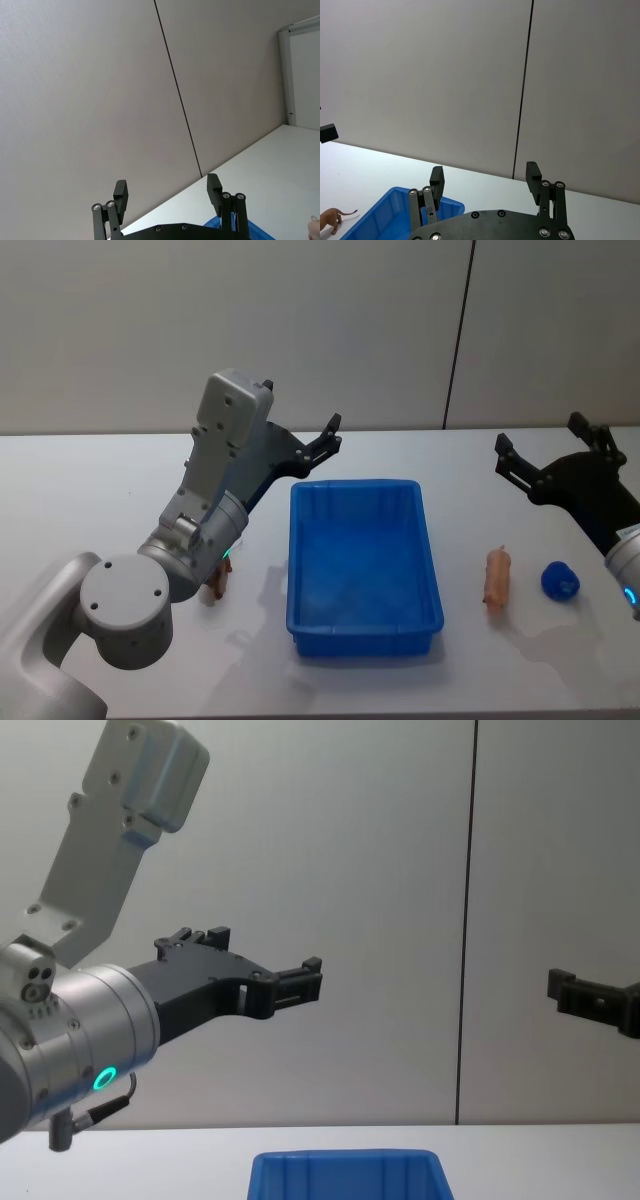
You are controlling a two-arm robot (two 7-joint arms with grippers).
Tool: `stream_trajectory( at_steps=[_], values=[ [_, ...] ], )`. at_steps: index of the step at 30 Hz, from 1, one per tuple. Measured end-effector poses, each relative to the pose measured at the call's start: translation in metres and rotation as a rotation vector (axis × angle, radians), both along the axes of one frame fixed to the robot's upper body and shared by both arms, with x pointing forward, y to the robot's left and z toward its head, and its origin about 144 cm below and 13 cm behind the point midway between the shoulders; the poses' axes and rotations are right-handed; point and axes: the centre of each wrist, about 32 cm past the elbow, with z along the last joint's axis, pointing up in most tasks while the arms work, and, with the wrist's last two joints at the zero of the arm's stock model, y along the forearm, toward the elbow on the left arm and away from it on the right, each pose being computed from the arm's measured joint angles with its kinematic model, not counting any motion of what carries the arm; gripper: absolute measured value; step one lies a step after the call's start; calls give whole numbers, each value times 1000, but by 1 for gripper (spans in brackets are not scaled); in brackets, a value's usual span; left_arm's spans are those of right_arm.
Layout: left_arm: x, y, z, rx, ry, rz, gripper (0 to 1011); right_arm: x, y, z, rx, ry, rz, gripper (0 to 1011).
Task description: Pick up the two dolls from the table and place them into the box.
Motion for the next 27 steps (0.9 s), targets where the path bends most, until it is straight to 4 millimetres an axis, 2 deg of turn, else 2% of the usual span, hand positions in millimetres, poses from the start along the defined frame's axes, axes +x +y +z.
stream_trajectory(
  at_steps=[27],
  values=[
    [0, 0, 0, 0, 0, 0, 1001, 0, 0, 0, 0, 0, 0, 1001]
  ],
)
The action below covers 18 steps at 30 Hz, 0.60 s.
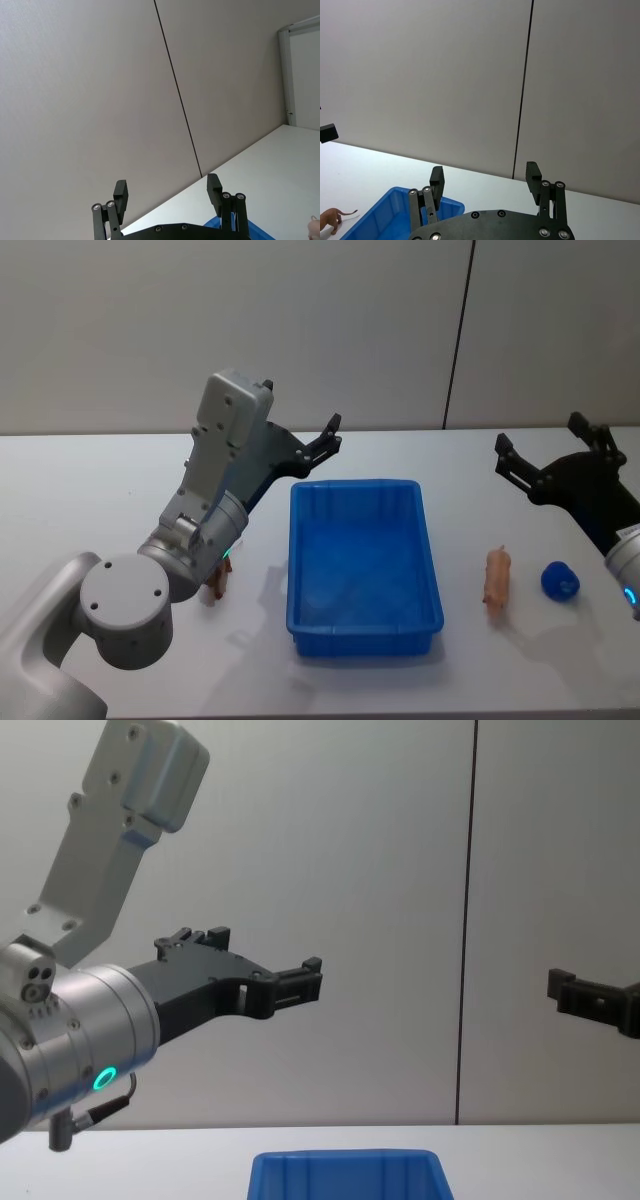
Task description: Pick up the two dolls from the table and place them into the box.
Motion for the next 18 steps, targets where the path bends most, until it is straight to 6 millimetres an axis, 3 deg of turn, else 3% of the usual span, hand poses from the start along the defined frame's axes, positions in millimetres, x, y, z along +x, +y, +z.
stream_trajectory(
  at_steps=[10, 18],
  values=[
    [0, 0, 0, 0, 0, 0, 1001, 1, 0, 0, -1, 0, -2, 1001],
    [0, 0, 0, 0, 0, 0, 1001, 9, -12, 0, -22, 27, -29, 1001]
  ],
)
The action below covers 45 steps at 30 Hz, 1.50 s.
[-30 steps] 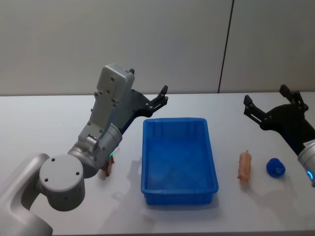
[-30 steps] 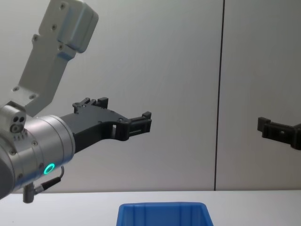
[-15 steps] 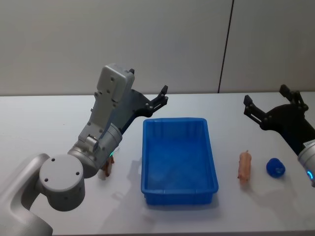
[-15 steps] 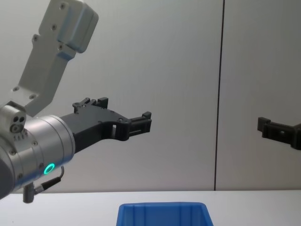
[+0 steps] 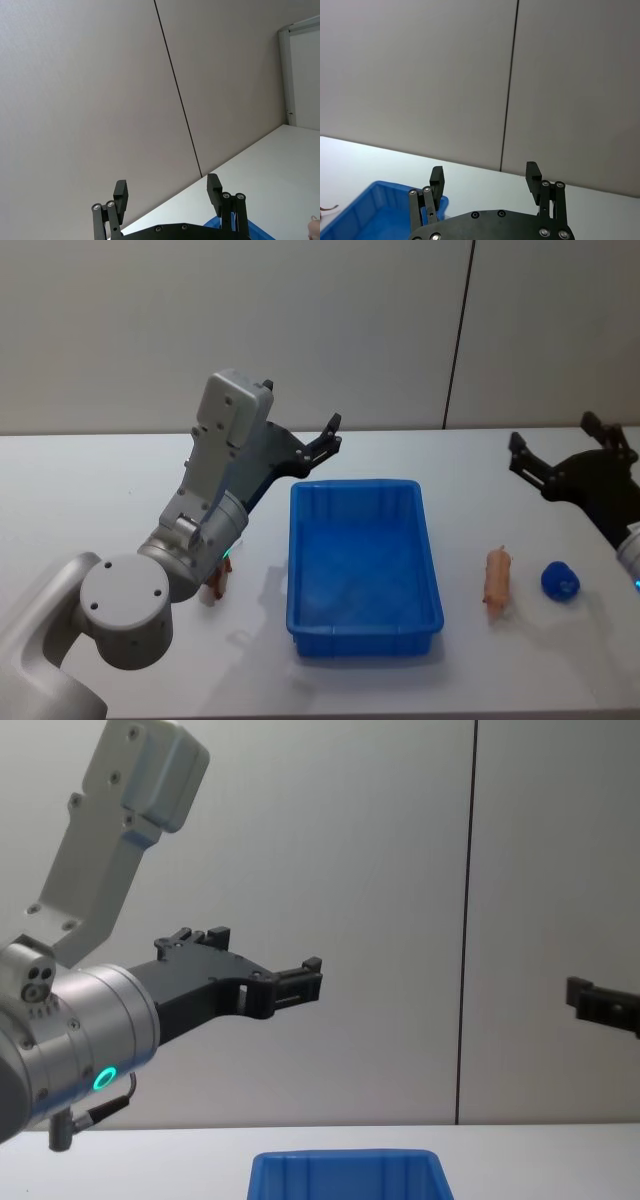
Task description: Pick up the two dolls from the table and place them into the box.
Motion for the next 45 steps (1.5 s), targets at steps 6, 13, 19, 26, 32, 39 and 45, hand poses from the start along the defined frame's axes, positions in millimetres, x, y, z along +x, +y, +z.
stream_trajectory(
  at_steps=[6, 13, 19, 26, 32, 39, 45],
  values=[
    [0, 0, 0, 0, 0, 0, 1001, 8, -12, -3, -23, 42, -32, 1001],
    [0, 0, 0, 0, 0, 0, 1001, 20, -30, -14, -54, 121, -84, 1001],
    [0, 0, 0, 0, 0, 0, 1001, 26, -41, -23, -71, 183, -114, 1001],
    [0, 0, 0, 0, 0, 0, 1001, 30, -54, -38, -85, 272, -143, 1001],
    [0, 0, 0, 0, 0, 0, 1001, 30, -60, -50, -84, 325, -138, 1001],
    [0, 0, 0, 0, 0, 0, 1001, 25, -63, -62, -78, 376, -118, 1001],
    [0, 0, 0, 0, 0, 0, 1001, 21, -65, -72, -74, 411, -95, 1001]
  ],
)
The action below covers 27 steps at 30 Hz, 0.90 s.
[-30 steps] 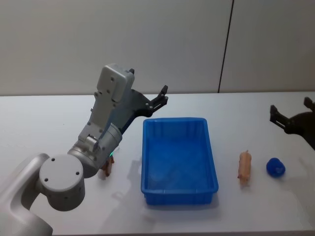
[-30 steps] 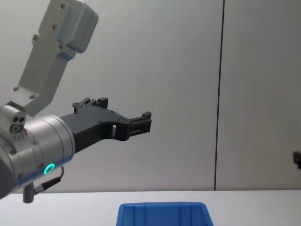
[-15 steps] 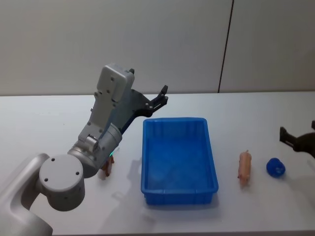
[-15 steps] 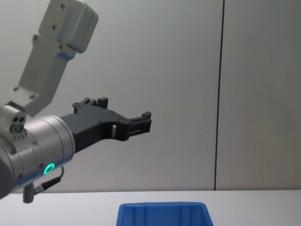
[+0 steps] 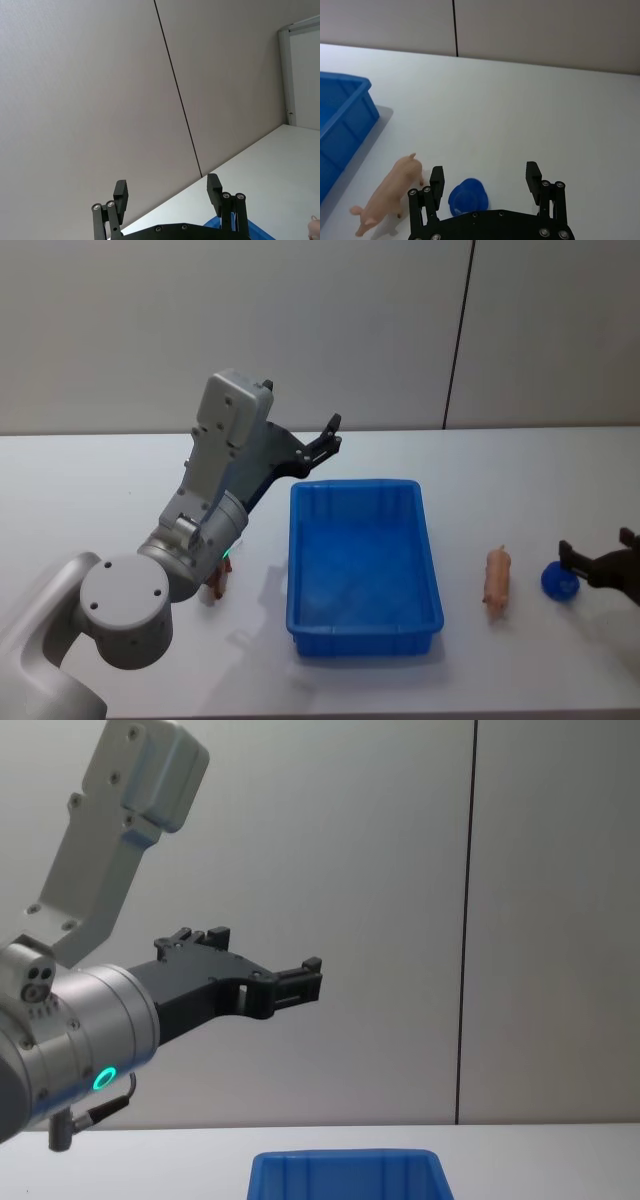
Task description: Pick up the two dolls from the table and place them into the box.
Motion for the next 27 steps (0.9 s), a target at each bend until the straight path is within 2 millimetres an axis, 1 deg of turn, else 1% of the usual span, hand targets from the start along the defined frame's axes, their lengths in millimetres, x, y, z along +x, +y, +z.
stream_trajectory(
  at_steps=[10, 20, 24, 26, 27],
  values=[
    [0, 0, 0, 0, 0, 0, 1001, -3, -1, -17, 3, 39, 27, 1001],
    [0, 0, 0, 0, 0, 0, 1001, 0, -2, -32, -10, 59, 50, 998],
    [0, 0, 0, 0, 0, 0, 1001, 2, -2, -38, -14, 68, 58, 942],
    [0, 0, 0, 0, 0, 0, 1001, 3, -2, -41, -16, 73, 63, 859],
    [0, 0, 0, 0, 0, 0, 1001, 4, -2, -42, -16, 74, 66, 843]
  ],
)
